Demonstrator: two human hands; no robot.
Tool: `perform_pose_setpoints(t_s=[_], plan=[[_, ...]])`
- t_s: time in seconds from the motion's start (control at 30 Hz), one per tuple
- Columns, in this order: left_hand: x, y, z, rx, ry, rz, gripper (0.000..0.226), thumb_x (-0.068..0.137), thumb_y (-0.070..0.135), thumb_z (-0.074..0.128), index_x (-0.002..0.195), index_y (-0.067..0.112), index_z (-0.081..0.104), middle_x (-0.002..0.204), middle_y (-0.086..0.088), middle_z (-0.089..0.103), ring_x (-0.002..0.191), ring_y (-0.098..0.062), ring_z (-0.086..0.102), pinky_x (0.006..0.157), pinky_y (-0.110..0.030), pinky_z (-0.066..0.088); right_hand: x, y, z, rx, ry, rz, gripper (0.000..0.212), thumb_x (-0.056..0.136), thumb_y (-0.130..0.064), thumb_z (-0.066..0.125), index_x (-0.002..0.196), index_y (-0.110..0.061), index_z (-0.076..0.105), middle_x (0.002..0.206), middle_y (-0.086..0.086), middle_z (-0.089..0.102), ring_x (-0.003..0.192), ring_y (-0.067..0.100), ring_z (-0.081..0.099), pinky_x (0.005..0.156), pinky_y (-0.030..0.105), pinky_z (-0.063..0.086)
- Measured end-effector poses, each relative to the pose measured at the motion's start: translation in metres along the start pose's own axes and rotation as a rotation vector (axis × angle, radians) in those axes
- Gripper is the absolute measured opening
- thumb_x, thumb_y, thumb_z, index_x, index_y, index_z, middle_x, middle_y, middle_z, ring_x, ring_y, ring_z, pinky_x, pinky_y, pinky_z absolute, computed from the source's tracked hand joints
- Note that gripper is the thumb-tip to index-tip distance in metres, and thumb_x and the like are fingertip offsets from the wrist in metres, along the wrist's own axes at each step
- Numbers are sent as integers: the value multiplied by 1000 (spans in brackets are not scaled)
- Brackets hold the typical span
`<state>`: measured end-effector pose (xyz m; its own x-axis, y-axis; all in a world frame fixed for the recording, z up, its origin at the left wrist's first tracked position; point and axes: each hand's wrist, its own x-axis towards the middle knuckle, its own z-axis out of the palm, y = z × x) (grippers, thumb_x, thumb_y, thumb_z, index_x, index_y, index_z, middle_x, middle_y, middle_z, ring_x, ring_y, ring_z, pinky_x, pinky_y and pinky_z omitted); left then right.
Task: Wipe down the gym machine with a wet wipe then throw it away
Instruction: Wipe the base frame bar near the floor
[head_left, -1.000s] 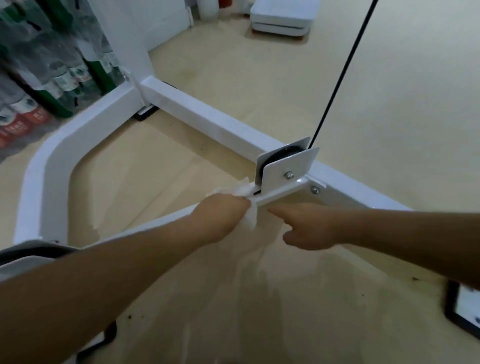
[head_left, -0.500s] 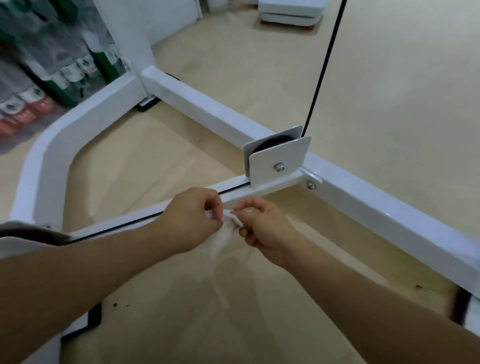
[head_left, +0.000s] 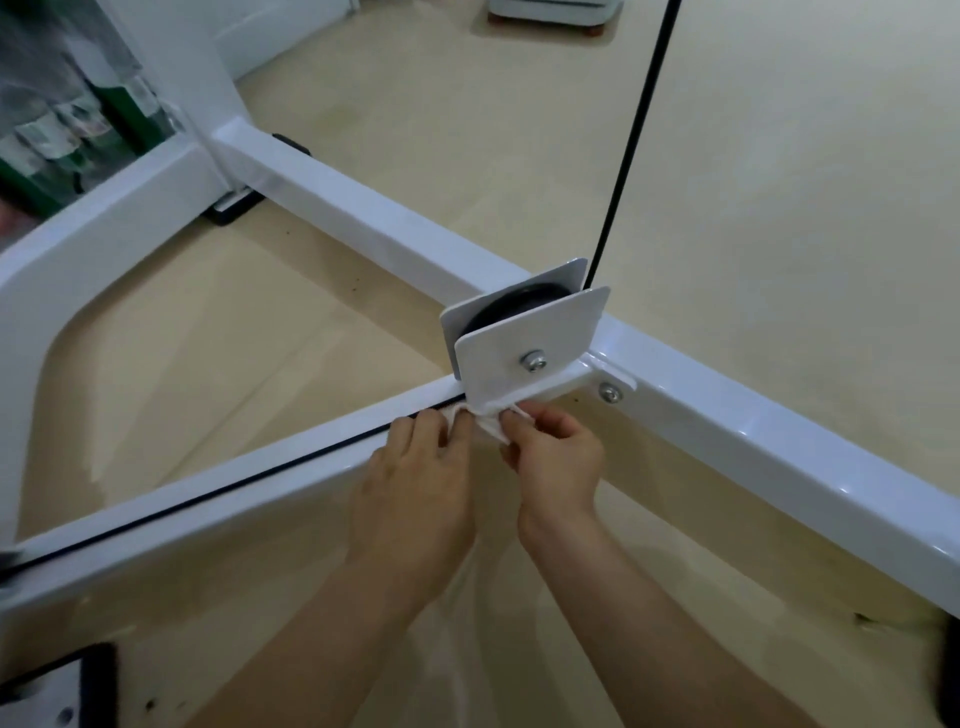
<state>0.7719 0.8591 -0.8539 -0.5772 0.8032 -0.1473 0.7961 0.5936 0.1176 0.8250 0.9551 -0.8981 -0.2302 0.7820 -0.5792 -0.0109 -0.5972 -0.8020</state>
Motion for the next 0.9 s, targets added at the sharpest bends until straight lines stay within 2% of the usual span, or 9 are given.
perform_pose_setpoints(t_s=[0.13,0.27,0.33,0.4,0.53,0.63,0.7,0.8,0.9], plan=[[-4,6,9,41,44,87,57,72,15,40,123,7,62,107,-10,61,93,-29,55,69,-38,49,7,-9,-9,-75,101,-253,19,81,-5,74,71,-13,59,63,1,59,63,20,60,59,30,53],[2,16,7,-42,67,56,58,69,11,38,121,4,62,114,-13,61,98,-33,58,71,-40,52,18,-17,-6,-161,164,-421,15,79,-9,74,72,-17,63,71,-1,64,64,12,57,68,30,52],[4,17,6,-77,78,45,58,65,8,44,121,3,61,115,-13,59,101,-33,57,70,-41,51,19,-14,-6,-174,189,-410,7,80,-14,76,79,-17,69,83,6,68,70,11,61,73,28,52],[2,14,6,-89,86,37,59,63,9,47,120,4,60,112,-11,58,98,-32,56,68,-39,51,13,-5,-5,-211,171,-400,11,80,-17,77,80,-24,69,89,6,68,77,13,63,76,27,52],[-6,-1,3,-182,63,-58,62,65,13,52,126,9,56,111,-7,54,97,-28,51,67,-41,52,-14,14,19,-265,-4,-302,17,79,-13,77,75,-25,65,89,5,67,77,11,64,71,17,50],[-10,-12,2,-129,25,-74,68,65,3,60,132,7,52,112,-10,51,99,-31,49,72,-45,52,-15,10,25,-166,-36,-166,18,75,-8,78,71,-18,64,74,5,69,67,16,62,69,29,53],[-12,-8,-1,-96,-21,-51,69,71,5,56,139,11,43,122,-6,45,106,-28,43,81,-42,49,-8,1,14,-162,-42,-166,20,73,-5,79,68,-18,65,69,3,67,64,14,60,69,33,52],[-14,9,-1,-119,-75,-31,67,80,13,48,144,20,30,131,2,34,116,-21,35,88,-34,44,11,-24,-9,-365,94,-424,18,76,-8,75,71,-23,66,81,3,68,71,15,62,75,30,52],[-12,16,3,-179,-64,-53,61,80,13,49,140,19,36,133,1,38,124,-20,36,90,-34,44,29,-47,-20,-553,186,-636,16,81,-4,66,81,-19,67,96,3,58,73,13,60,74,11,43]])
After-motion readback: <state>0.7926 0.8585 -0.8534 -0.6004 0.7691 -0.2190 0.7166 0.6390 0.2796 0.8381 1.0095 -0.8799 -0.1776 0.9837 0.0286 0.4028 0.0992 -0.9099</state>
